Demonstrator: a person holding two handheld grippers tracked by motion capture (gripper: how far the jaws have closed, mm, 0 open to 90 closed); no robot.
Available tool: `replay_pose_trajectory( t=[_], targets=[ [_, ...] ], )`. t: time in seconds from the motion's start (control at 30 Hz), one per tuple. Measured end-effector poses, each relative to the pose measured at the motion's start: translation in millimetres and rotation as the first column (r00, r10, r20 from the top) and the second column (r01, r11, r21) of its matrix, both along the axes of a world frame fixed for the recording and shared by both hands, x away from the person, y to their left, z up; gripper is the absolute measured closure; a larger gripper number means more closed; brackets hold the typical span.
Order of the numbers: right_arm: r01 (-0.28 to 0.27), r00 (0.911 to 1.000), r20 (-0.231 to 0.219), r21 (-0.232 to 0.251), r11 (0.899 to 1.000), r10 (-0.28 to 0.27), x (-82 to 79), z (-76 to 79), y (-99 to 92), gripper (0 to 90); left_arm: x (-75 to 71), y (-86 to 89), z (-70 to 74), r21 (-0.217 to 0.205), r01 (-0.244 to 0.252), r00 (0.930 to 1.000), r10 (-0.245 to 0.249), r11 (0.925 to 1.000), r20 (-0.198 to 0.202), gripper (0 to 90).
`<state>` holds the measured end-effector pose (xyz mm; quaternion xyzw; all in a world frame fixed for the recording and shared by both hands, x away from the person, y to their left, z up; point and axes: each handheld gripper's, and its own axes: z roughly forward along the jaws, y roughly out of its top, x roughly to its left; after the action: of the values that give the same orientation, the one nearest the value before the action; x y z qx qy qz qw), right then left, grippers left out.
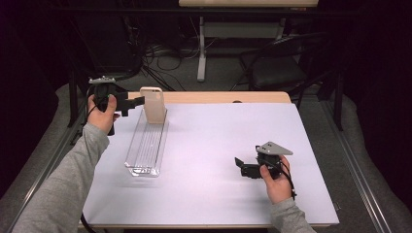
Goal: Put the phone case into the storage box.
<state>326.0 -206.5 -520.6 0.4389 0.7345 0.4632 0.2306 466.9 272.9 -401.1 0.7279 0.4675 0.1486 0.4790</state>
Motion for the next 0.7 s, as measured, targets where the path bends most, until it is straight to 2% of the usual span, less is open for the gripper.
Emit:
replay_pose_trajectory(
  t=[0.07,0.23,0.3,0.47,0.7],
  targets=[
    [0.0,1.0,0.0,0.0,1.0,0.0,-0.1,0.5,-0.2,8.3,-2.3,-1.3,0.8,0.025,0.005,1.0,-0.005,0.9997,0.005,15.6],
    [-0.003,1.0,0.005,-0.006,1.0,0.003,0.1,1.2,-1.1,8.3,-10.5,-5.2,3.8,0.048,0.032,0.9995,-0.033,0.9983,0.005,15.5],
    [0.0,1.0,0.002,-0.015,1.0,0.0,0.0,1.0,-1.0,8.3,-14.8,-7.4,6.0,0.05,0.048,0.9987,-0.049,0.9976,0.015,15.5],
    [-0.009,1.0,0.002,-0.023,1.0,0.009,0.4,-0.1,0.0,8.3,-26.5,-13.2,11.0,0.026,0.086,0.996,-0.087,0.9959,0.021,15.5],
    [-0.019,0.9998,-0.002,-0.019,1.0,0.019,-0.4,0.2,-0.1,8.3,-42.9,-20.2,12.2,0.049,0.123,0.9913,-0.125,0.9912,0.04,15.5]
  ],
)
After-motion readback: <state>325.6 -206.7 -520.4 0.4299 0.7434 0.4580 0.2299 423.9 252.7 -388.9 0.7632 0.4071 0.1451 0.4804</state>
